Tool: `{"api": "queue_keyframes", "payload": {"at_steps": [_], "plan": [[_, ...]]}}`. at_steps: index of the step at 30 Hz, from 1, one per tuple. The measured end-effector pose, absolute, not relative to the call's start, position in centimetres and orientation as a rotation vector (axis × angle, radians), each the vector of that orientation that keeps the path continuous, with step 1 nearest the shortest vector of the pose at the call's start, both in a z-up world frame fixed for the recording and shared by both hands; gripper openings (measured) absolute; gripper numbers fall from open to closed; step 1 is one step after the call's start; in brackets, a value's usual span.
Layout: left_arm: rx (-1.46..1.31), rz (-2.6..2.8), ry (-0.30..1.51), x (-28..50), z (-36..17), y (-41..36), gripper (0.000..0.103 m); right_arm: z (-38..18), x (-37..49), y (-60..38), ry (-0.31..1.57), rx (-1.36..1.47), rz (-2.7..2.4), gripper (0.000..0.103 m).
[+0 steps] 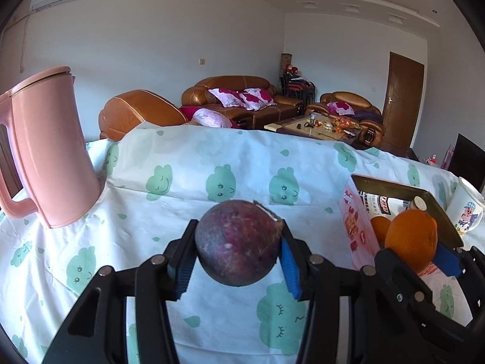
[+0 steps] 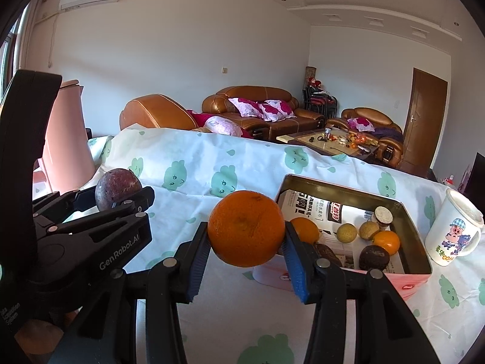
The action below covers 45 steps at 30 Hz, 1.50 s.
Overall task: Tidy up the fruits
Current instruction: 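Carry the passion fruit and orange over the pink tin with both tools, then lower both fruits into the tin and open both tools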
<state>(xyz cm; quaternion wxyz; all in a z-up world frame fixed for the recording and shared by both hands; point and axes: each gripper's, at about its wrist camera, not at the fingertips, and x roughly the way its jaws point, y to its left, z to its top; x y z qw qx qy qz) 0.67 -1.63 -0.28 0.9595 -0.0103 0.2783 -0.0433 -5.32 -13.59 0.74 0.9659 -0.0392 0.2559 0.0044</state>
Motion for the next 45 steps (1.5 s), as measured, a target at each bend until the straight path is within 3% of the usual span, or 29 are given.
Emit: {"api": "queue_keyframes", "payload": {"at_steps": [45], "plan": [[0.077,-0.421,0.513,-2.1,1.2,-20.0,0.051,2.8,-10.2,-30.1,0.442,-0.003,-0.309,0.049]]}}
